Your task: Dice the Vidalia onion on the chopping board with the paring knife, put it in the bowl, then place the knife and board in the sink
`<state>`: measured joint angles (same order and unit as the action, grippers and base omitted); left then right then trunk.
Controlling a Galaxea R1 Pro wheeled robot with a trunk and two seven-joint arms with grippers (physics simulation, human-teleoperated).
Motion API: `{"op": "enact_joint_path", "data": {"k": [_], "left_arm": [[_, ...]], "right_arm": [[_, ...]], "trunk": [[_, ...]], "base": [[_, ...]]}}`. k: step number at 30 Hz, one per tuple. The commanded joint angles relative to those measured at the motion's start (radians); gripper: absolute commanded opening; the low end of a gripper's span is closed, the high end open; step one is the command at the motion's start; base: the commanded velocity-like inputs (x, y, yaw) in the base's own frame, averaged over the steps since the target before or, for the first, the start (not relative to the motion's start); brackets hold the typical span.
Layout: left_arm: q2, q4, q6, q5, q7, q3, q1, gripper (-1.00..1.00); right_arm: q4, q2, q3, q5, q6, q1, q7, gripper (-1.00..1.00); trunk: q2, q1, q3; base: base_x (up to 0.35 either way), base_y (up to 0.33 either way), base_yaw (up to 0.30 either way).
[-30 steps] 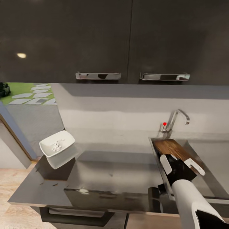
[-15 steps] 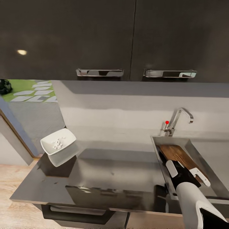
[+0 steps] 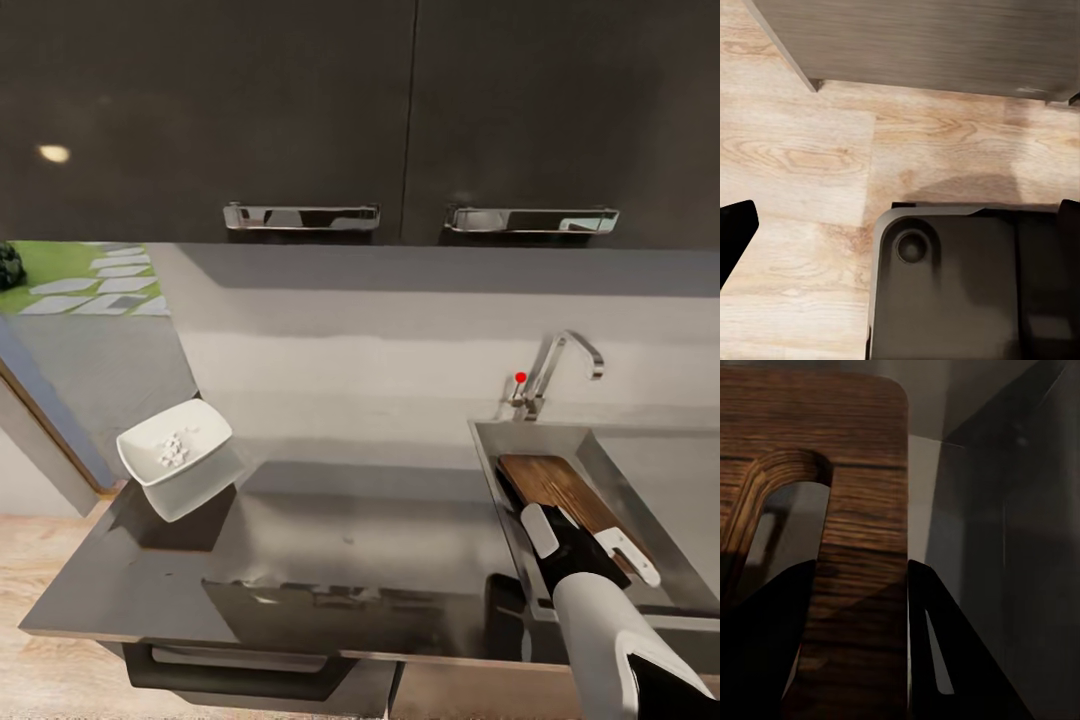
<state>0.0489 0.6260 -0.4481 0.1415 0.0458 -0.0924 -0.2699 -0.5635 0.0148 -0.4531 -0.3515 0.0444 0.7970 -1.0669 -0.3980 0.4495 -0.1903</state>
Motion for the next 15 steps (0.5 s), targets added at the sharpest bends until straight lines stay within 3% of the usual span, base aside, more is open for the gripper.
{"op": "enact_joint_path", "data": {"k": [1,9,15], "left_arm": [[0.002,0.001,-0.002,0.01,0.005,-0.008,0.0,1.0],[0.002,0.001,-0.002,0.01,0.005,-0.008,0.0,1.0],[0.002,0.0,-0.002,0.01,0.005,-0.007,0.0,1.0]], "right_arm": [[-0.001,0.0,0.001,-0.005,0.005,0.001,0.002,-1.0],[0.019,-0.001,0.0,-0.004,0.01,0.001,0.075,-1.0],[0.075,0.002,-0.001,-0.006,0.093,0.001,0.082,-1.0]], "trunk": [[-0.002,0.001,-0.003],[-0.002,0.001,-0.016],[-0.002,0.001,-0.026]], "base": [[0.0,0.0,0.0],[0.0,0.0,0.0],[0.0,0.0,0.0]]}}
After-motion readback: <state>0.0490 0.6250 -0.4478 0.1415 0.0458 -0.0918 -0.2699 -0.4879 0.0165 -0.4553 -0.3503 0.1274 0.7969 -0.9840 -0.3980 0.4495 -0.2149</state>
